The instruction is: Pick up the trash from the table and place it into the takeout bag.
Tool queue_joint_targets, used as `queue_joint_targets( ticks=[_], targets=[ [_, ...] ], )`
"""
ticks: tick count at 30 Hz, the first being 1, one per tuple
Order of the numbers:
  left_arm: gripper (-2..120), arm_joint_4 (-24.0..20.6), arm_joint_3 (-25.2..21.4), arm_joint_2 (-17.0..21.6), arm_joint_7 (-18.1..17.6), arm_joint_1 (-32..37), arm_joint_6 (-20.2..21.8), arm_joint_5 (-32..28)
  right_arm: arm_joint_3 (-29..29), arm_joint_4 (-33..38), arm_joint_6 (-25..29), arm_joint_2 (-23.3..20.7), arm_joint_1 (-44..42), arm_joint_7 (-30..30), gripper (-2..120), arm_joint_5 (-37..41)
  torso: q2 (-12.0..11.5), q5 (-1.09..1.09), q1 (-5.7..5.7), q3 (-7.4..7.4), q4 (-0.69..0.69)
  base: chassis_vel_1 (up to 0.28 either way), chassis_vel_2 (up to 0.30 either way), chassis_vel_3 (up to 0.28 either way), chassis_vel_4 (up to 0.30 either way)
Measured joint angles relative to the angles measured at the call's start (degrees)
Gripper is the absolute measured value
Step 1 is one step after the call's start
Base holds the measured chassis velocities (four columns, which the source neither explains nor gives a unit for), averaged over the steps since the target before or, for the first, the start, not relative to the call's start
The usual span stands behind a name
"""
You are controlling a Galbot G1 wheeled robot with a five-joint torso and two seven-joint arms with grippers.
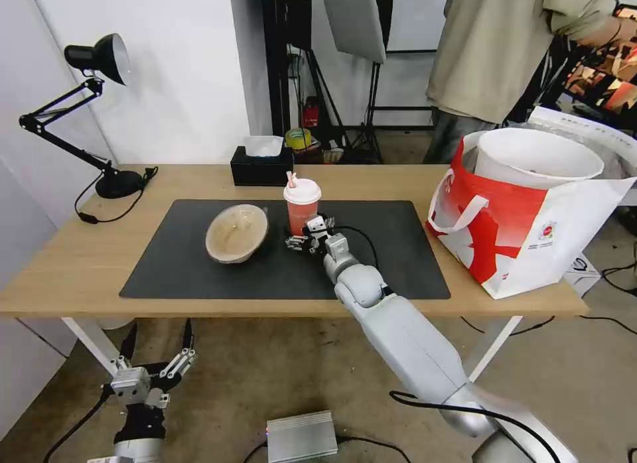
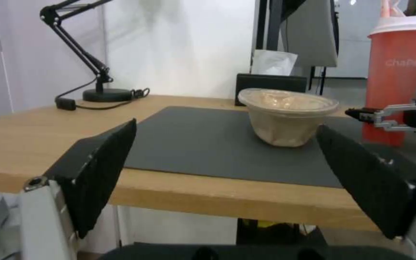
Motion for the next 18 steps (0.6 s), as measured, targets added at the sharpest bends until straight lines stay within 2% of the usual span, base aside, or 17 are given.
queue_joint_targets(
  ticks=[13,18],
  targets=[
    [100,0.6,0.2,0.1,0.0,-0.3,0.0,0.1,0.5,-2.3,1.0,1.1,0.3,-0.4,100,-0.9,0.0,0.00,0.00,0.00,0.00,0.000,0.000,0.000,0.000],
    [100,0.9,0.2,0.1,0.1,-0.4,0.0,0.1,0.6,-2.9,1.1,1.1,0.3,-0.6,88,-1.0,0.0,0.00,0.00,0.00,0.00,0.000,0.000,0.000,0.000]
  ],
)
